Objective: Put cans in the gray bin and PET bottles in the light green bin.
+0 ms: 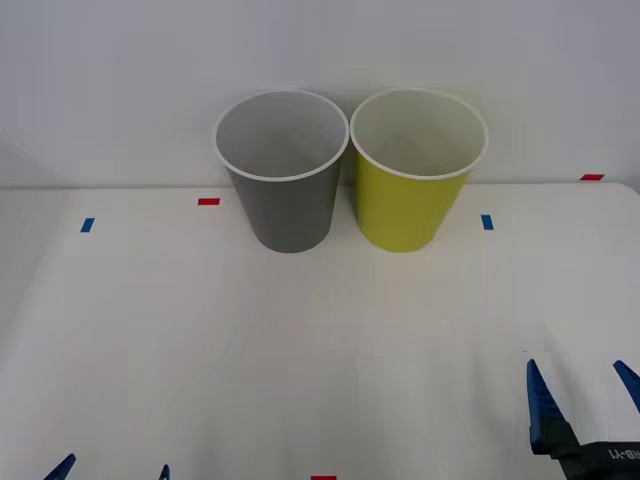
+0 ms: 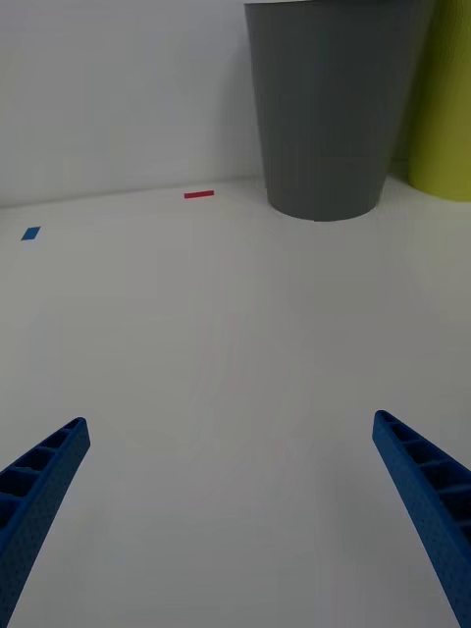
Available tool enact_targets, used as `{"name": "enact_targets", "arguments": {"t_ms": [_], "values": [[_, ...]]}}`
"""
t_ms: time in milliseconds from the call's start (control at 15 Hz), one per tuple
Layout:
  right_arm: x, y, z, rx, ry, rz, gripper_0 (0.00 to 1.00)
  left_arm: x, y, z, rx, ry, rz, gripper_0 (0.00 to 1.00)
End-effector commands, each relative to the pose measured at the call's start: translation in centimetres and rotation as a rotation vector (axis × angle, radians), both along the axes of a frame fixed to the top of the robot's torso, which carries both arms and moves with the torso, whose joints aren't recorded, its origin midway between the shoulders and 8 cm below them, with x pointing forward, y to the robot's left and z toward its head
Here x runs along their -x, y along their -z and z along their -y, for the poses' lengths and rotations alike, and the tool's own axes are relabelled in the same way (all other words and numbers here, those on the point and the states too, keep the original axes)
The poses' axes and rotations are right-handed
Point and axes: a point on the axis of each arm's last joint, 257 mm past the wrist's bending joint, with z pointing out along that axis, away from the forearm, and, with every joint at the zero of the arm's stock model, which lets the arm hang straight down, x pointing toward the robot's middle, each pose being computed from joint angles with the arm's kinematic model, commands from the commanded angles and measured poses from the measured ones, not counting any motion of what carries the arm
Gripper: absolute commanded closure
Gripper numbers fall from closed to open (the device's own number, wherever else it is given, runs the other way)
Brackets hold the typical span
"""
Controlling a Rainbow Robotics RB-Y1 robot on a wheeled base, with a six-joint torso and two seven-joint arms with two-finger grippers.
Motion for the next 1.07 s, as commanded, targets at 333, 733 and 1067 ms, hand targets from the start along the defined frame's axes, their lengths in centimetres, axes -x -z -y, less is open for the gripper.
{"name": "enact_targets", "arguments": {"t_ms": [333,733,1067], "values": [[5.4,-0.1,1.0,0.031,0.045,0.004,0.00,0.0,0.0,0.0,0.000,0.000,0.000,0.00],[7.0,0.3,1.0,0.060,0.059,-0.013,0.00,0.0,0.0,0.0,0.000,0.000,0.000,0.00],[7.0,0.3,1.0,0.061,0.059,-0.014,0.00,0.0,0.0,0.0,0.000,0.000,0.000,0.00]]}}
